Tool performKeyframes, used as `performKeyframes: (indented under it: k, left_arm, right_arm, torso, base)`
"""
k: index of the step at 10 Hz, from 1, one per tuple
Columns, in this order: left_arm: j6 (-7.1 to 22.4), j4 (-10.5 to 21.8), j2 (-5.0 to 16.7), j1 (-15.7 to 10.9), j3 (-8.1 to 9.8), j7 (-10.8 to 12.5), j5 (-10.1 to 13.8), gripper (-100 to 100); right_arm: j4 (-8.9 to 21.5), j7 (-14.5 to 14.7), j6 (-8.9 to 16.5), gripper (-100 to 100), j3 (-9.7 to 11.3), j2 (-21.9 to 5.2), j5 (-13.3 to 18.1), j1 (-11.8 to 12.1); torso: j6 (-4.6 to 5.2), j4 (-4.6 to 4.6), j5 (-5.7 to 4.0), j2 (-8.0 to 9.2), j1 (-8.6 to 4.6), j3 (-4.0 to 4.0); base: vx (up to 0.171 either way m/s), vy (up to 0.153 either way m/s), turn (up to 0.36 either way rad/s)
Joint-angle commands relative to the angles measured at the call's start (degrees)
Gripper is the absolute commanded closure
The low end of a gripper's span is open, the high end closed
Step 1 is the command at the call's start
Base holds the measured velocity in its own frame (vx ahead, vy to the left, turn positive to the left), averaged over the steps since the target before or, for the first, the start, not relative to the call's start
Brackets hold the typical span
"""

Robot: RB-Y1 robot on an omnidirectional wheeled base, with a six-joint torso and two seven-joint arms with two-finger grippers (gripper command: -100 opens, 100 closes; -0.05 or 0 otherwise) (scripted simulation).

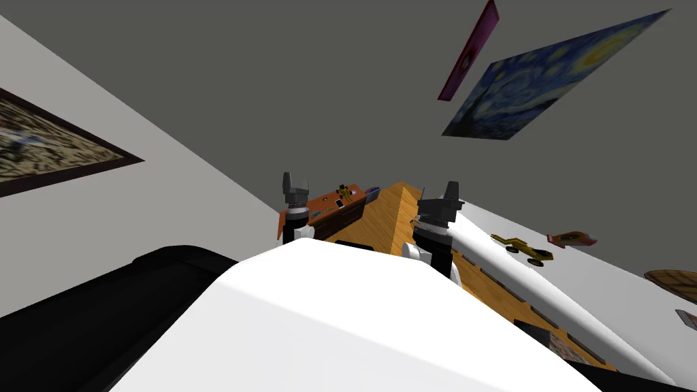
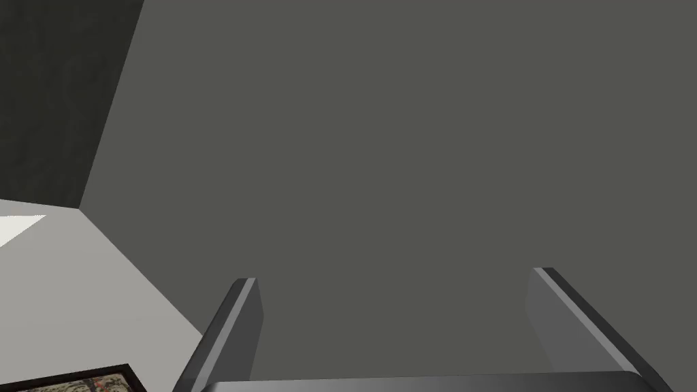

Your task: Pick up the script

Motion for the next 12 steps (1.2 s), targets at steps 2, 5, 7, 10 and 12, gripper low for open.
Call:
performKeyframes:
  k: [2,5,7,10,12]
  left_arm:
    - [1.29,1.42,3.40,-0.05,0.14,-0.08,2.32,-100]
    - [4.36,4.85,6.99,-0.33,0.52,-0.33,7.34,-100]
    - [5.71,6.38,7.89,-0.49,0.68,-0.46,10.09,-100]
    - [8.82,9.93,9.34,-0.90,1.03,-0.78,14.83,-100]
    - [10.55,11.92,9.91,-1.14,1.22,-0.97,17.66,-100]
  right_arm:
    - [0.00,0.00,0.00,0,0.00,0.00,0.00,0.00]
    - [0.00,0.00,0.00,0,0.00,0.00,0.00,0.00]
    - [0.00,0.00,0.00,0,0.00,0.00,0.00,0.00]
    - [0.00,0.00,0.00,0,0.00,0.00,0.00,0.00]
    - [0.00,0.00,0.00,0,0.00,0.00,0.00,0.00]
  torso:
    - [0.01,0.00,0.00,-0.01,0.01,0.00]
    - [0.00,-0.01,0.01,-0.04,0.03,-0.03]
    - [0.00,-0.01,0.01,-0.06,0.03,-0.04]
    - [-0.01,-0.02,0.01,-0.06,0.03,-0.04]
    - [-0.01,-0.01,0.01,-0.05,0.02,-0.03]
  base:
    - [0.004,-0.003,-0.044]
    - [0.013,0.001,-0.070]
    - [0.013,0.003,-0.057]
    - [0.015,0.004,-0.080]
    - [0.012,0.004,-0.066]
